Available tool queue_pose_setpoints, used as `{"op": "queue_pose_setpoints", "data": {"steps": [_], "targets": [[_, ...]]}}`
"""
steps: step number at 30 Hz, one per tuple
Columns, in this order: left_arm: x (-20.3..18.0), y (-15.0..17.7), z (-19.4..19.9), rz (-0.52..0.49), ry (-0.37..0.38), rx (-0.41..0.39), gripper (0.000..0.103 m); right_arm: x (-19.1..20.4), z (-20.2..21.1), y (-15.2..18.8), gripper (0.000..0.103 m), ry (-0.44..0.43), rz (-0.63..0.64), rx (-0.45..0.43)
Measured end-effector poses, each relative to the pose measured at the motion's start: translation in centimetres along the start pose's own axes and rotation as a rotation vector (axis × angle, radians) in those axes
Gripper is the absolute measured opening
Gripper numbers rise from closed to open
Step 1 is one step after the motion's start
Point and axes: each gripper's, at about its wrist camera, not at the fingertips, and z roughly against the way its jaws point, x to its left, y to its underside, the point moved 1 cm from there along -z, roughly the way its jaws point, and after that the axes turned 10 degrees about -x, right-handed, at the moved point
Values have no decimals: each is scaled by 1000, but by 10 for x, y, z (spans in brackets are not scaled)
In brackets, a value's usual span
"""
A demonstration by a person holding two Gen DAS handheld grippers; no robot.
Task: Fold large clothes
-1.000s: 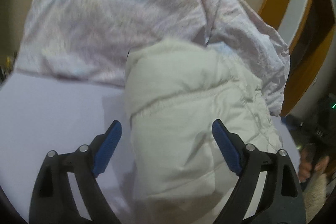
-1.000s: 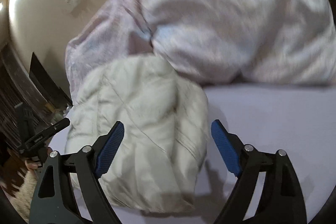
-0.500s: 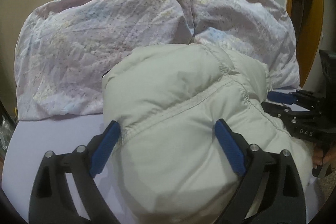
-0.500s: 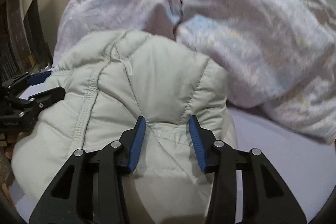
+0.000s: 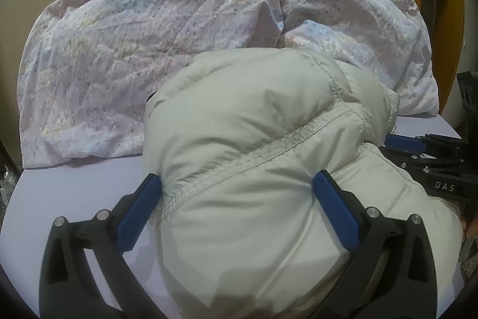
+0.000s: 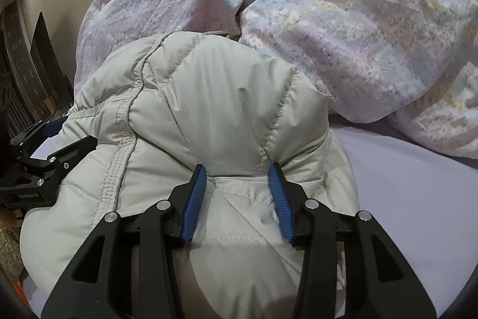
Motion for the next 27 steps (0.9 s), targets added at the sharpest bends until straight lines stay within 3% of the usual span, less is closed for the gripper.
{"op": "queue_pose_setpoints", "data": {"steps": [9, 13, 15, 18, 22, 27], "targets": [[0, 3, -4, -4, -10, -9, 101, -3, -2, 3, 45, -9, -20, -17], [0, 4, -5, -12, -17, -2, 101, 2, 10, -11, 45, 11, -18, 7], [0, 3, -5, -8, -19, 1, 101, 2, 23, -22, 45, -22, -41, -43], [0, 2, -6, -9, -23, 4, 101, 2, 34, -41, 45, 22, -21, -125], [-1, 2, -6, -6, -20, 0, 101, -10, 1, -37, 45, 106, -16, -38], [-2, 2, -7, -6, -20, -10, 101, -19, -12, -21, 46, 74, -57, -55]]}}
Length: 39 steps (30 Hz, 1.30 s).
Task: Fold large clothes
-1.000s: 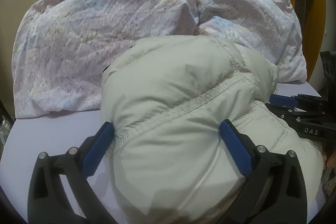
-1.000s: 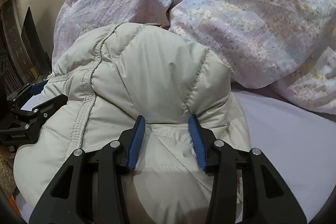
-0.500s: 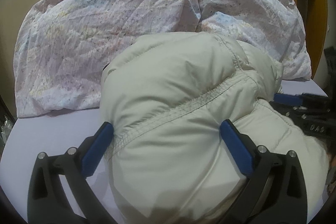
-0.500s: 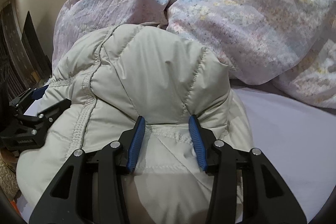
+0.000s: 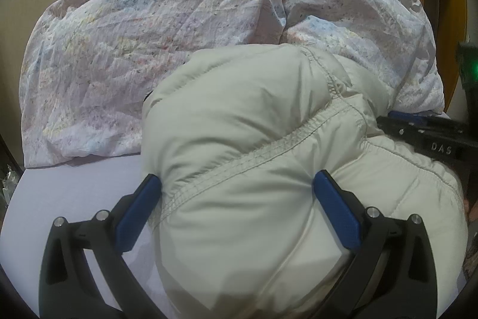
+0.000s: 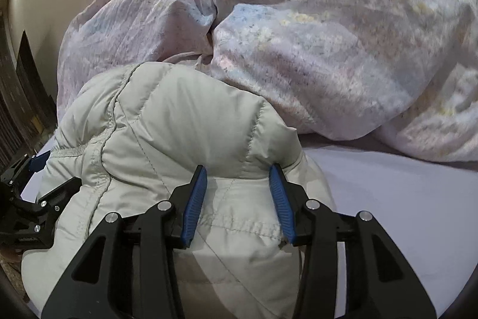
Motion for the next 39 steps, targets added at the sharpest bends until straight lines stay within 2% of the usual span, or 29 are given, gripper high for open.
{"op": "queue_pose_setpoints", "data": {"steps": [10, 14, 17, 22, 26, 30, 31, 33, 35, 39], "targets": [[1, 2, -2, 16, -2, -31, 101, -4, -8, 8, 47, -11, -21, -4], [2, 2, -1, 19, -4, -40, 101, -2, -6, 7, 47, 10, -8, -1], [2, -2, 8, 14, -14, -20, 101, 7, 15, 3, 47, 45, 16, 4], [11, 3, 29, 49, 17, -20, 101, 9, 61, 11, 48, -28, -29, -15], [12, 8, 19, 110, 5, 9, 101, 10, 49, 29, 48, 2, -36, 32], [8, 5, 26, 74, -35, 17, 101, 15, 48, 25, 49, 40, -41, 44], [8, 4, 31, 71, -37, 15, 101, 17, 55, 23, 51, 54, -36, 42], [8, 5, 46, 60, -34, 4, 101, 19, 69, 22, 62, 75, -26, 26], [7, 8, 65, 49, -36, -7, 101, 21, 84, 21, 80, 76, -31, 5], [6, 16, 95, 50, -32, 3, 101, 24, 113, 27, 93, 32, -86, 23]]}}
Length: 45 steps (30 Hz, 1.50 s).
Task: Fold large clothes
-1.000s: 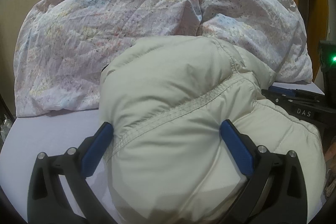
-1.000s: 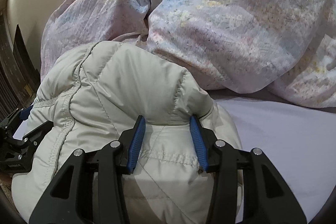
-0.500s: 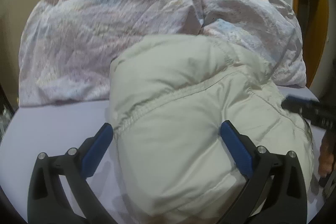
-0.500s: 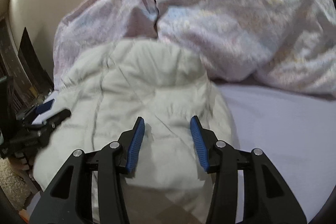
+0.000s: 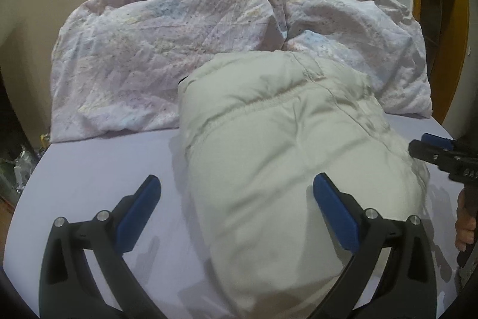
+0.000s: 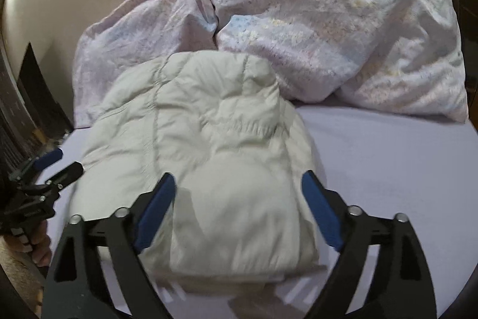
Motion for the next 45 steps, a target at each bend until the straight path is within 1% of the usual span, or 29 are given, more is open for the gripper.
{"op": "queue_pose_setpoints", "data": {"steps": [2, 4, 6, 8, 12, 16, 20, 24, 31, 35, 45], "targets": [[-1, 8, 17, 15, 3, 20, 101, 0, 11, 6, 96, -1, -28, 24], [-2, 17, 31, 29, 13, 35, 101, 0, 24, 16, 96, 0, -56, 56], [-4, 28, 47, 39, 4, 47, 101, 2, 37, 27, 97, -5, -77, 76], [-4, 38, 59, 55, 12, 56, 101, 6, 51, 38, 97, -11, -96, 91], [-7, 59, 84, 102, 20, 82, 101, 16, 75, 57, 97, -9, -102, 84], [-12, 73, 101, 118, 15, 97, 101, 25, 100, 74, 97, -2, -105, 56], [-16, 84, 116, 130, 22, 108, 101, 28, 114, 85, 97, -4, -121, 43], [-20, 92, 125, 138, 33, 124, 101, 30, 125, 93, 97, -3, -130, 39], [-33, 100, 133, 118, 39, 163, 101, 31, 136, 102, 97, -18, -153, 38], [-36, 100, 135, 133, 64, 182, 101, 32, 140, 103, 97, -23, -164, 36], [-38, 93, 142, 135, 63, 169, 101, 41, 151, 103, 97, -54, -157, 23]]}}
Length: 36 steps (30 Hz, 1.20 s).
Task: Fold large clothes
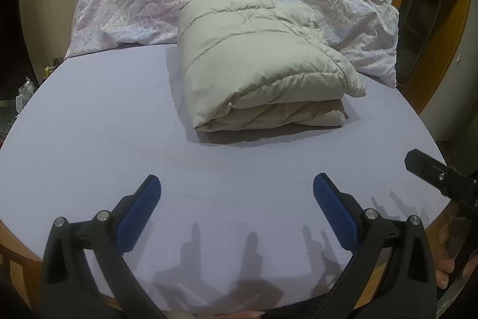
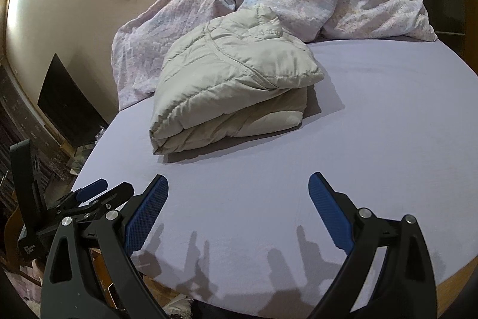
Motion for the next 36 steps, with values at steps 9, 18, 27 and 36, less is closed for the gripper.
{"op": "queue_pose_setpoints", "data": {"steps": [9, 18, 27, 36], "targets": [[-7, -4, 6, 9, 41, 0, 101, 5, 5, 1, 97, -12, 0, -7], [-10, -7, 10, 12, 72, -4, 101, 5, 6, 1, 97, -12, 2, -8], [-11, -8, 11, 6, 63, -13, 101, 5, 6, 1, 97, -13, 2, -6], [-10, -9, 12, 10, 67, -12, 101, 7, 6, 1, 97, -11, 3, -9]]}}
